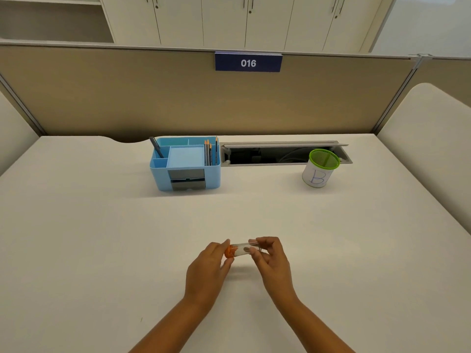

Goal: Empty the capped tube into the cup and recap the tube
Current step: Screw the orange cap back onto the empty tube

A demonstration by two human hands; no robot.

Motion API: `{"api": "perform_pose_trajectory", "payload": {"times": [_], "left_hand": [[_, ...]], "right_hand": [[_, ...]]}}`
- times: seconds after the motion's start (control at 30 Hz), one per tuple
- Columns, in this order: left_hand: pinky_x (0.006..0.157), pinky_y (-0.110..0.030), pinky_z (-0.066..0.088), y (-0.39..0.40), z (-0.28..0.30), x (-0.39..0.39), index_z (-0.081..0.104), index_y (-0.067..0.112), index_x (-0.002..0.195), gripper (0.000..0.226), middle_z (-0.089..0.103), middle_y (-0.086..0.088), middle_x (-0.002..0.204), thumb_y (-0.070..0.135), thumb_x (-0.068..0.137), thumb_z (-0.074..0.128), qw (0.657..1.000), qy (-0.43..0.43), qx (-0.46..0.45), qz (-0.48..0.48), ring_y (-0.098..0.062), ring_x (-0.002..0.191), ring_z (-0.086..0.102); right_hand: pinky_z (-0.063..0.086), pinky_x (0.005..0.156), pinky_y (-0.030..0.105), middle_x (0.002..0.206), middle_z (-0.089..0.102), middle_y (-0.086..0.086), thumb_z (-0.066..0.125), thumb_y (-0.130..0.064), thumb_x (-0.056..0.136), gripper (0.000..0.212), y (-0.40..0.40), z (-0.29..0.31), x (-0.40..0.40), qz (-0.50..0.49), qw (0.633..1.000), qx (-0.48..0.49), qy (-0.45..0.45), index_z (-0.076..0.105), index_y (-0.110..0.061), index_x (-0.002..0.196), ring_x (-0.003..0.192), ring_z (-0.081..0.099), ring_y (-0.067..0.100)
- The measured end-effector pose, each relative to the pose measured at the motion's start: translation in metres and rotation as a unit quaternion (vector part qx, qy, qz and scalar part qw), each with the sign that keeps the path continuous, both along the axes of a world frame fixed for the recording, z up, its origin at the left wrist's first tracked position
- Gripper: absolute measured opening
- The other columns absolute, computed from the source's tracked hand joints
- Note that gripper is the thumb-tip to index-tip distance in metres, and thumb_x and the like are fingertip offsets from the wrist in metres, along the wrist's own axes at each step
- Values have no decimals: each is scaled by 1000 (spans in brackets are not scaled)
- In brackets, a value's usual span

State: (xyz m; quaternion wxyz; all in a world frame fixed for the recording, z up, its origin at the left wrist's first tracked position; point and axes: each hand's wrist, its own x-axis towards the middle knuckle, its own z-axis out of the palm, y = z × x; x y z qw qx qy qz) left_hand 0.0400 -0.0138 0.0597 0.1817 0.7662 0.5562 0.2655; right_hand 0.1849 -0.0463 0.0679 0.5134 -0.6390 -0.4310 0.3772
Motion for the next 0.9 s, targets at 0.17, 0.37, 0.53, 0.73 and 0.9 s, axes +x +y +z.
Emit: {"api": "perform_pose_trajectory", "payload": {"times": [0.17, 0.37, 0.53, 0.73, 0.9], "left_hand": [[82, -19, 45, -1, 16, 5, 51, 18, 124, 38, 61, -1, 115, 22, 87, 56, 988, -143, -35, 44, -9, 96, 56], [88, -22, 41, -2, 38, 18, 53, 15, 121, 33, 57, -4, 119, 11, 88, 53, 969, -234, -38, 70, -10, 102, 51], [85, -16, 40, -3, 48, 18, 53, 17, 118, 30, 56, 3, 115, 12, 89, 50, 955, -284, -33, 80, -9, 102, 51], [76, -3, 44, -8, 59, 18, 54, 26, 109, 24, 65, 7, 105, 29, 87, 45, 925, -369, -67, 59, -8, 97, 61], [73, -5, 46, -11, 66, 19, 56, 27, 102, 26, 69, 6, 97, 37, 81, 46, 915, -395, -71, 31, -4, 91, 64]], "right_hand": [[53, 69, 11, 100, 70, -13, 69, -20, 82, 17, -5, 7, -3, -10, 999, -15, 40, 56, -25, 92, 88, 68, 0], [55, 78, 22, 100, 69, -4, 70, -23, 81, 20, -8, 22, -17, -34, 995, -55, 77, 58, -24, 96, 89, 69, 12], [58, 73, 20, 95, 74, 5, 63, -23, 87, 20, -8, 41, -23, -24, 975, -79, 208, 63, -14, 105, 83, 73, 14], [58, 54, 24, 60, 71, 5, 44, -31, 96, 29, -9, 56, -27, -8, 919, -165, 359, 63, -10, 91, 54, 66, 15], [49, 44, 18, 55, 58, 6, 43, -36, 96, 42, -12, 54, -25, 1, 856, -208, 474, 65, -1, 100, 43, 47, 9]]}}
